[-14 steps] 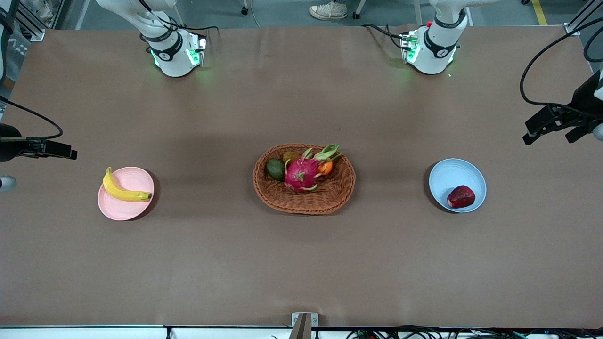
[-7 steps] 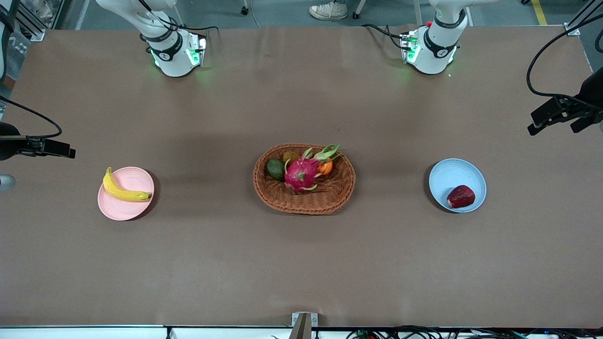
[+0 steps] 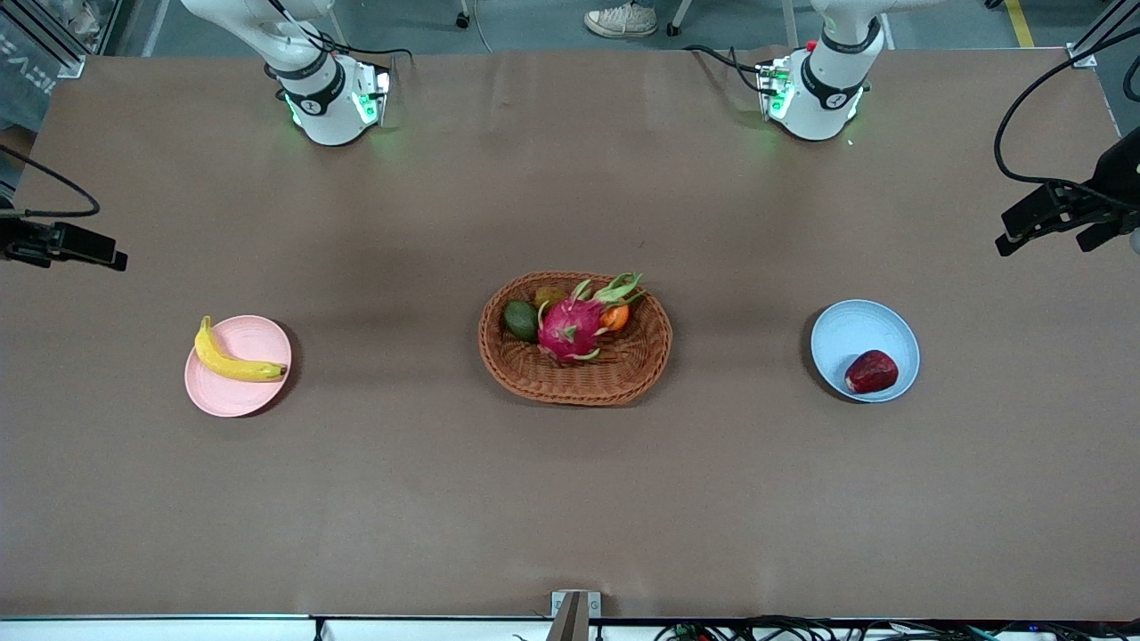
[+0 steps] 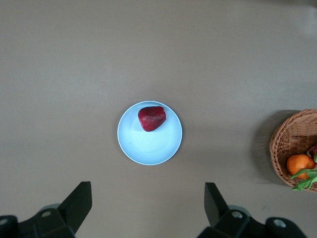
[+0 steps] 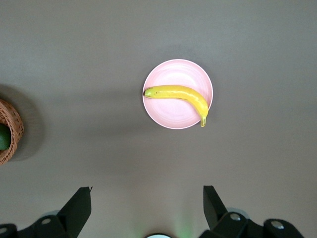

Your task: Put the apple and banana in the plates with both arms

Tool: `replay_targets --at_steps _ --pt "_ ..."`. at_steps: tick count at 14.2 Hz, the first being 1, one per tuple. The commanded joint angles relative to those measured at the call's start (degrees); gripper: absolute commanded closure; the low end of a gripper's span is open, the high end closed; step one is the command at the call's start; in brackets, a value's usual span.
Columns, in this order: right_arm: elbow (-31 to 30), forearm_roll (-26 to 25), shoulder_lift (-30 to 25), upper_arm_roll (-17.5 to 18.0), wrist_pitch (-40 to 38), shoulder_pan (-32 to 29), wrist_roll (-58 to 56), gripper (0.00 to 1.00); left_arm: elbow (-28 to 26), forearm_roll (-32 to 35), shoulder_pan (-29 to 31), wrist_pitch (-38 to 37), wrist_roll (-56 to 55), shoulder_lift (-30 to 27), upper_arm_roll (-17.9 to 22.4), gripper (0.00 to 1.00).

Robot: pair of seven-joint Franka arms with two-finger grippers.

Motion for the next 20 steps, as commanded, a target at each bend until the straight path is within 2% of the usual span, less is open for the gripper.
replay_targets --at_steps 1,11,20 --pt "-14.2 -2.1 -10.2 0.6 6.4 0.2 0.7 0.00 1.6 -0.4 0.4 -1.4 1.1 0.6 -0.2 0.00" --pt "-13.3 -2.2 -14.0 0.4 1.4 0.0 0.1 0.00 1.5 -0.5 0.3 -1.5 1.0 0.6 -0.3 0.00" --pt "-6.8 -2.0 -12.6 0.5 0.5 0.3 0.2 0.00 1.5 -0.6 0.4 -1.5 1.0 0.6 -0.2 0.00"
